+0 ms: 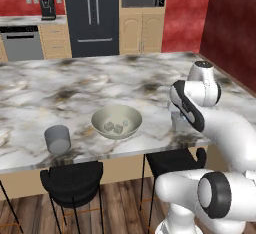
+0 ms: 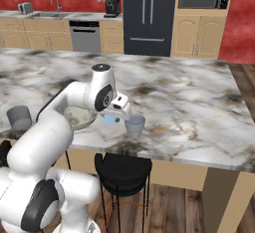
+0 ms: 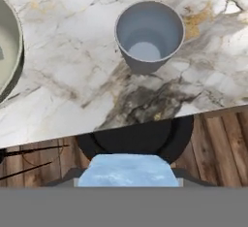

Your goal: There are four ice cubes in the ice bowl. Place two ice cubes in each glass of water.

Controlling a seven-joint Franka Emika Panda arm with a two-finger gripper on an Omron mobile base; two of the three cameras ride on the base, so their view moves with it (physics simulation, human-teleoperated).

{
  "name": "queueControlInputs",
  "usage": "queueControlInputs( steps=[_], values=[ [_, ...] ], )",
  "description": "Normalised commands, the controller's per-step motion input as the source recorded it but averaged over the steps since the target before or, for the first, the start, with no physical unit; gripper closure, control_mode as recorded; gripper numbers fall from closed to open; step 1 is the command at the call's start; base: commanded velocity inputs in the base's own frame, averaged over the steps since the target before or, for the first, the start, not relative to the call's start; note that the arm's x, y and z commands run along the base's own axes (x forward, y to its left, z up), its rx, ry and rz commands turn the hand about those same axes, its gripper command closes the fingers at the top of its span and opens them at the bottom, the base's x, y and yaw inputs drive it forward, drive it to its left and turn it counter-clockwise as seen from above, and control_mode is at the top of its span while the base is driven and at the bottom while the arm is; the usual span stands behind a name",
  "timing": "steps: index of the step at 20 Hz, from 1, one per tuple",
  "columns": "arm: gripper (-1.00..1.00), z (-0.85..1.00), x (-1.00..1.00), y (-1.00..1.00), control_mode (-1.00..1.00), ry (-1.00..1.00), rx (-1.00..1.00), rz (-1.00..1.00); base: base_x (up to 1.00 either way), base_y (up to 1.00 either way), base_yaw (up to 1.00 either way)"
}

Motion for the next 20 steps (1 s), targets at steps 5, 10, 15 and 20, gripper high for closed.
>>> queueControlInputs(
  steps=[5, 10, 15, 20],
  values=[
    [1.00, 0.00, 0.98, -1.00, -1.00, 0.09, 0.20, -0.01, 0.00, 0.00, 0.00],
    [1.00, 0.00, 0.97, -0.21, -1.00, 0.09, 0.05, 0.00, 0.00, 0.00, 0.00],
    [1.00, -0.22, 0.52, 0.03, -1.00, 0.02, -0.15, 0.00, 0.00, 0.00, 0.00],
    [1.00, -0.48, 0.13, 0.00, -1.00, 0.00, -0.19, 0.00, 0.00, 0.00, 0.00]
  ],
)
